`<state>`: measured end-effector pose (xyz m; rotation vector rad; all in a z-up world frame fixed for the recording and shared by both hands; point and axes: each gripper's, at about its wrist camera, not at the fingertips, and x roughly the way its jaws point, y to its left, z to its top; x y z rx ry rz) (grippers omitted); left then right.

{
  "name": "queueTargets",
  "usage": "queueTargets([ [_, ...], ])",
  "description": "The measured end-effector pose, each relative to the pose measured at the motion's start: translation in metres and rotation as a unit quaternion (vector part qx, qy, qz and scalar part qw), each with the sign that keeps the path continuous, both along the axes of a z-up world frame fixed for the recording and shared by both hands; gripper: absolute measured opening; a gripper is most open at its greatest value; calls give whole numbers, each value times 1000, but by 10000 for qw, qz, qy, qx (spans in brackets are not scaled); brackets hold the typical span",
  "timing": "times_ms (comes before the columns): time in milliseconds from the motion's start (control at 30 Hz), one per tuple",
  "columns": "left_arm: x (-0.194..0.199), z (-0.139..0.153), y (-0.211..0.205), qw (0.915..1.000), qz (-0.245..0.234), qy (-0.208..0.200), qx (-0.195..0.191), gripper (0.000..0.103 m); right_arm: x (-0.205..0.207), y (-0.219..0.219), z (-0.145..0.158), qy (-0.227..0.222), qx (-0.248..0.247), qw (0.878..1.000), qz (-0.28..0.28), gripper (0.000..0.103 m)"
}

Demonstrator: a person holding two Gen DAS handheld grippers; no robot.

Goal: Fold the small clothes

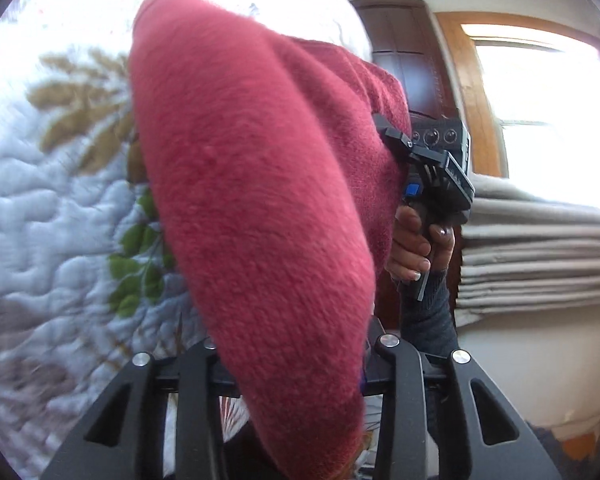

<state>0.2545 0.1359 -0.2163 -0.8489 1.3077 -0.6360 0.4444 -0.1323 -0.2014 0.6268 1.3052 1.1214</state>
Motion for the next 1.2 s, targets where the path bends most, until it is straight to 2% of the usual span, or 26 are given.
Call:
queueTargets([
  [133, -44, 31, 49, 9993, 62, -339, 117, 37, -35, 49, 33, -255, 166, 9994, 190, 35],
  [267, -105, 24, 104, 9980, 263, -495, 291, 37, -83, 121, 39, -409, 83, 9981, 461, 35],
  [367, -147, -23, 150, 9982, 550, -237, 67, 38, -119, 176, 13, -252, -216, 9972, 676, 35],
  [433, -163, -67, 165, 9972, 692, 126, 239, 41, -136, 202, -18, 84, -505, 9958, 755, 37],
  [467, -169, -86, 168, 9967, 711, 285, 287, 45, -141, 209, -31, 153, -629, 9948, 782, 43],
  [500, -173, -98, 171, 9964, 739, 352, 200, 54, -141, 211, -40, 225, -768, 9941, 732, 48],
  [533, -175, -105, 173, 9959, 838, 334, 21, 57, -139, 209, -45, 313, -895, 9933, 653, 62],
  [567, -176, -106, 174, 9955, 896, 300, -79, 59, -137, 206, -45, 331, -1018, 9927, 555, 69],
  [600, -177, -101, 176, 9956, 896, 279, -50, 62, -139, 202, -40, 263, -1078, 9927, 480, 69],
  [700, -186, -70, 189, 9950, 899, -6, 443, 77, -133, 173, -8, -101, -985, 9951, 8, 68],
  [733, -192, -58, 195, 9935, 961, -141, 592, 82, -131, 164, 7, -269, -940, 9950, -192, 64],
  [767, -199, -46, 201, 9909, 1073, -253, 778, 84, -129, 157, 8, -389, -912, 9948, -251, 56],
  [800, -207, -32, 209, 9871, 1237, -375, 944, 85, -129, 156, 15, -474, -927, 9943, -236, 53],
  [900, -229, -4, 220, 9805, 1604, -804, 796, 86, -125, 176, 17, -569, -1173, 9914, 48, 52],
  [933, -235, 2, 221, 9788, 1683, -940, 691, 86, -127, 192, 18, -619, -1260, 9900, 157, 42],
  [967, -241, 7, 222, 9774, 1736, -1035, 612, 86, -128, 201, 16, -731, -1413, 9870, 242, 7],
  [1033, -248, 19, 217, 9757, 1799, -1187, 382, 86, -124, 207, 15, -870, -1634, 9826, 172, 7],
  [1100, -237, 19, 215, 9758, 1746, -1296, 235, 86, -115, 202, 11, -880, -1757, 9805, -93, 7],
  [1133, -231, 19, 213, 9765, 1695, -1303, 256, 86, -110, 199, -1, -859, -2020, 9753, -235, 7],
  [1167, -220, 22, 205, 9781, 1635, -1255, 295, 87, -104, 193, -23, -840, -2407, 9666, -276, 7],
  [1200, -222, 25, 204, 9792, 1597, -1214, 312, 87, -102, 188, -44, -685, -2583, 9632, -302, 7],
])
